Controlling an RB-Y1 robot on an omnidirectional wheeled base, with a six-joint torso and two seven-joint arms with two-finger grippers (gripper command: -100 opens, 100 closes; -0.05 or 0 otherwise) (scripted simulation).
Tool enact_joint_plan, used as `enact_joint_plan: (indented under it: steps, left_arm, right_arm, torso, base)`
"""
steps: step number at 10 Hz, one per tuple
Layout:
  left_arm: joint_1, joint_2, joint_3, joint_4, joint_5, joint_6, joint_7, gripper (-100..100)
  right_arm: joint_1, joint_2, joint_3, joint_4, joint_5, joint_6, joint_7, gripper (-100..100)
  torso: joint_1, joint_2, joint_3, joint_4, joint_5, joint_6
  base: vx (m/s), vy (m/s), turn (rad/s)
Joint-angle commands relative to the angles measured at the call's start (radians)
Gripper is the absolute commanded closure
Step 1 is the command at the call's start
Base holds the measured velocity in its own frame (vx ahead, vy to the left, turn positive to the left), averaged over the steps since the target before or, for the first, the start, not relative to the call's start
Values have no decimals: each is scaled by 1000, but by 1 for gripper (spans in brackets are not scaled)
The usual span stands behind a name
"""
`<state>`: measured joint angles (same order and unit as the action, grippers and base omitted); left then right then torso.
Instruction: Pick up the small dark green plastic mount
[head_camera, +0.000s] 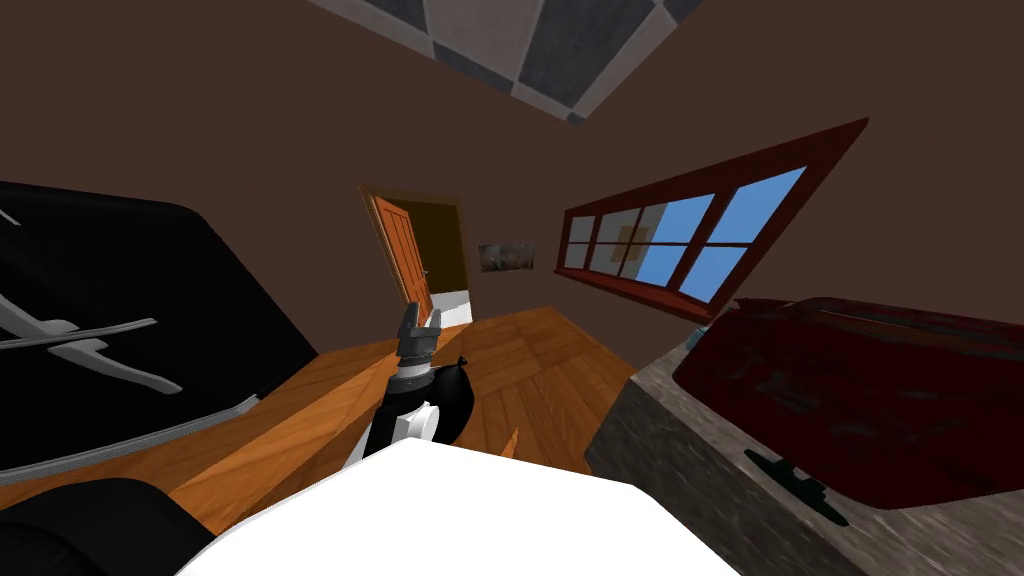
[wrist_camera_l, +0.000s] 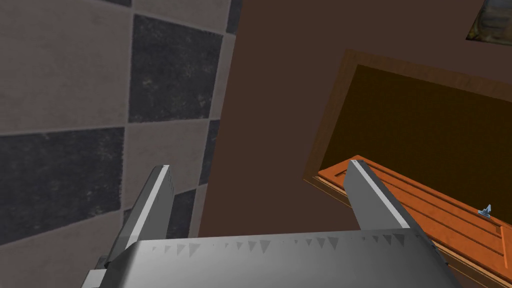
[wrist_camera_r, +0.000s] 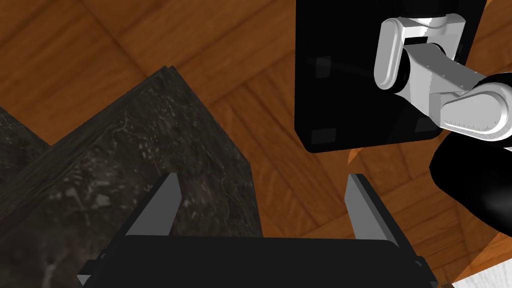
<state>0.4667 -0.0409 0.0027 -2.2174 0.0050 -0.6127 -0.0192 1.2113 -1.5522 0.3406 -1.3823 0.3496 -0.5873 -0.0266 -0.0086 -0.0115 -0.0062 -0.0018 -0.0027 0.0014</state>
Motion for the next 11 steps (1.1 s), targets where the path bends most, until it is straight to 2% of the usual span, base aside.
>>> enact_joint_plan:
  steps: [1, 2, 3, 4, 6, 7, 8, 9, 10, 11]
  left_arm:
    - [0, 0, 0, 0, 0, 0, 0, 0]
    - [0, 0, 0, 0, 0, 0, 0, 0]
    - [0, 0, 0, 0, 0, 0, 0, 0]
    - [0, 0, 0, 0, 0, 0, 0, 0]
    - [0, 0, 0, 0, 0, 0, 0, 0]
    - [0, 0, 0, 0, 0, 0, 0, 0]
    - [0, 0, 0, 0, 0, 0, 0, 0]
    - [0, 0, 0, 0, 0, 0, 0, 0]
    - [0, 0, 0, 0, 0, 0, 0, 0]
    - [0, 0, 0, 0, 0, 0, 0, 0]
  right_arm:
    - [1, -50, -8, 32, 3, 11, 4, -100]
    - [1, -51, -8, 32, 3, 11, 4, -100]
    - [6, -87, -22, 53, 1, 21, 11, -100]
    - [6, -92, -22, 53, 1, 21, 11, -100]
    - [10, -160, -51, 83, -6, 39, 25, -100]
    - [10, -160, -51, 83, -6, 39, 25, -100]
    - [5, -206, -77, 96, -13, 50, 37, -100]
    - [5, -206, -77, 96, -13, 50, 37, -100]
    - [-3, -229, -95, 92, -19, 53, 45, -100]
    - [-3, -229, -95, 92, -19, 53, 45, -100]
  torso:
    - [0, 0, 0, 0, 0, 0]
    - [0, -2, -1, 0, 0, -1]
    - [1, -1, -1, 0, 0, 0]
    - [0, -2, -1, 0, 0, -1]
    - [0, -2, -1, -1, 0, -1]
    - [-2, -6, -3, -1, 0, -1]
    - [-1, -4, -2, -1, -1, 0]
    - [-2, -7, -4, -2, 0, -2]
    - [-1, -6, -4, -2, 0, 0]
    - [6, -7, -4, -2, 1, -1]
  base:
    - [124, -56, 155]
    - [106, -61, 100]
    - [105, -74, 163]
    - [88, -68, 103]
    - [148, -97, 189]
    - [132, -99, 96]
    - [174, -114, 255]
    - [163, -92, 153]
    - [181, 12, 133]
    - [136, 56, 88]
